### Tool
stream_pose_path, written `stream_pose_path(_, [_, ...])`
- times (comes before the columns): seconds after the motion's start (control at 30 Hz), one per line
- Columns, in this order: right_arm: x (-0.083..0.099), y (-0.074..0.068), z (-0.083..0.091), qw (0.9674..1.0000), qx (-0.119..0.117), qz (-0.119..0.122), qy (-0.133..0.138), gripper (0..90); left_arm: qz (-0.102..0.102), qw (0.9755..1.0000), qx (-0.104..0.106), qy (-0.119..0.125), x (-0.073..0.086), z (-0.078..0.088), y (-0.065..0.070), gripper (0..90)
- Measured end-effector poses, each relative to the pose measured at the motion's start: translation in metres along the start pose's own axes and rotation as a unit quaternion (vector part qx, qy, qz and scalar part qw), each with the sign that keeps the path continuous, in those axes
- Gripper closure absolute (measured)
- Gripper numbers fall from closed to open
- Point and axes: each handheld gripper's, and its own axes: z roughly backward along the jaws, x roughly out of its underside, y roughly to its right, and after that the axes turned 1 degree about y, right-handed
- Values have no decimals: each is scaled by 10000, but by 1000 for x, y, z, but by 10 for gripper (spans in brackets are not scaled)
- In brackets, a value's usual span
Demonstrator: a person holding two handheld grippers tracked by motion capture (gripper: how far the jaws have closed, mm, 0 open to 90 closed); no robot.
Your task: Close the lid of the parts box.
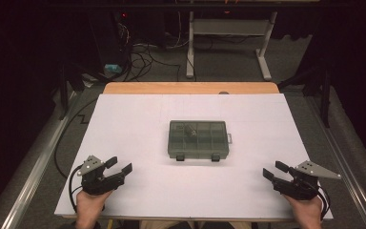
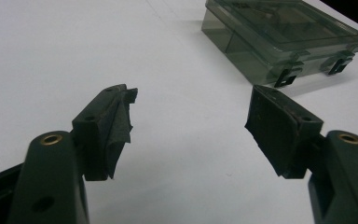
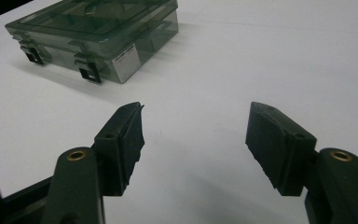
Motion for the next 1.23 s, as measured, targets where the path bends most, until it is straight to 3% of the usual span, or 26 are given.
stream_pose_path(0.37, [6, -1, 6, 9999, 165, 34, 12, 366, 210, 9997, -5, 153, 7, 11, -2, 309])
stream_pose_path(0.57, [6, -1, 6, 9998, 211, 36, 2, 366, 91, 9999, -76, 61, 7, 10, -1, 311])
stream_pose_path(1.23, [6, -1, 6, 9999, 128, -24, 35, 360, 118, 9999, -61, 100, 5, 10, -2, 312])
